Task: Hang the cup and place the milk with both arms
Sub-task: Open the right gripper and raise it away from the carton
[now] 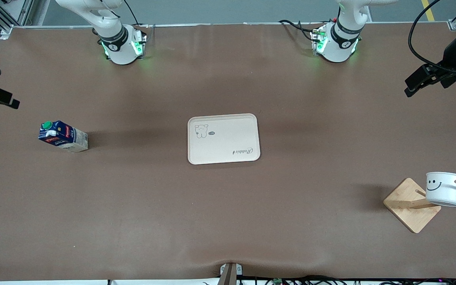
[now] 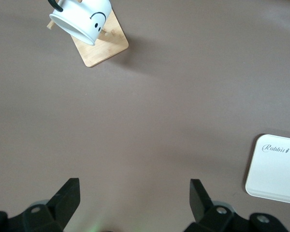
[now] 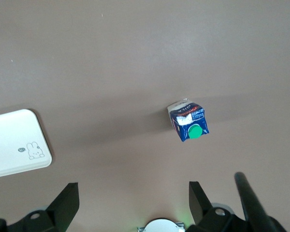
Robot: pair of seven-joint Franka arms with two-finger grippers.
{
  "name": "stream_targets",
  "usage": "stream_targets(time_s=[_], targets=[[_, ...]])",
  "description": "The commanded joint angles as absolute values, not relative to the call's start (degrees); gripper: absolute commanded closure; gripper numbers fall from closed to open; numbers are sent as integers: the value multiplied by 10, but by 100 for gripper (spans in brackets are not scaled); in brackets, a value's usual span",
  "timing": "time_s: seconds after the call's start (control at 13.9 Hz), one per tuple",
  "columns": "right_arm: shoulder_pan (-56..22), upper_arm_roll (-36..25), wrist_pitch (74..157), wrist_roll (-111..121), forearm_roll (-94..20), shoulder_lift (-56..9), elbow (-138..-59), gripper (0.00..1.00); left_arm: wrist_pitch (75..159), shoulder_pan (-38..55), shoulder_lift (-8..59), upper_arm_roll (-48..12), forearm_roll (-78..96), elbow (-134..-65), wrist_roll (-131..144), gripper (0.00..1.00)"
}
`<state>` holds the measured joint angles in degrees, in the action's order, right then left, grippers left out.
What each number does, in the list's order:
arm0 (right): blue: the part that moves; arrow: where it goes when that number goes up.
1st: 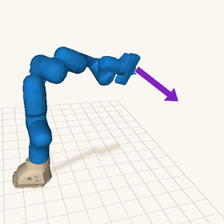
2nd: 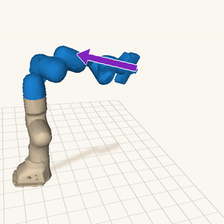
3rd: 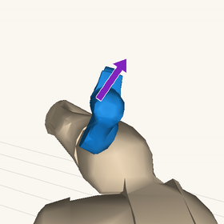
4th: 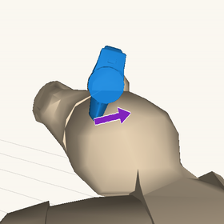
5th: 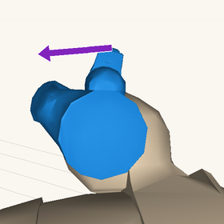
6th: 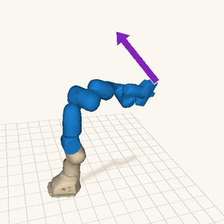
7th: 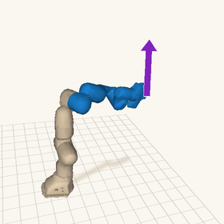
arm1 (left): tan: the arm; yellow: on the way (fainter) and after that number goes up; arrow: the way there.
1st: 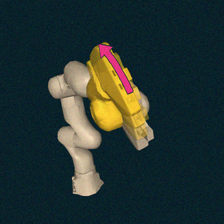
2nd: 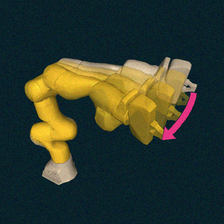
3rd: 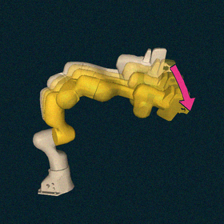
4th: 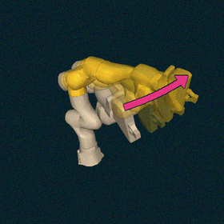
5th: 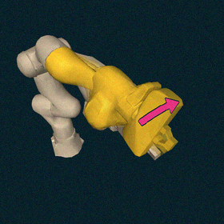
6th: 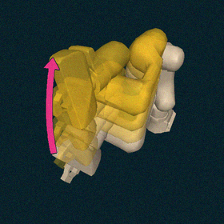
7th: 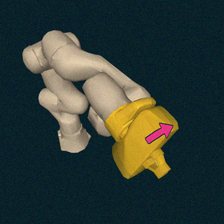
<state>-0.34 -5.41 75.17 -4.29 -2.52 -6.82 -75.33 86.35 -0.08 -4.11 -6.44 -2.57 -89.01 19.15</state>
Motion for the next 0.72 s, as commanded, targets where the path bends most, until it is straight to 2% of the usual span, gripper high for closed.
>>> stream_targets(time_s=[0.0,0.07,0.14,0.29,0.65], targets=[[29,-57,849,-16,-21,19,-903,0,863,-4,-47,-67,-21,-893,185,0],[32,-58,871,21,-28,34,-928,0,863,-4,-47,-66,-20,-893,185,0],[30,-57,859,48,-30,41,-931,0,863,-4,-47,-66,-20,-893,185,0],[23,-46,818,47,-29,47,-928,0,863,-4,-47,-67,-21,-892,185,0],[18,-37,822,46,-20,40,-904,0,863,-4,-48,-66,-21,-892,183,0]])
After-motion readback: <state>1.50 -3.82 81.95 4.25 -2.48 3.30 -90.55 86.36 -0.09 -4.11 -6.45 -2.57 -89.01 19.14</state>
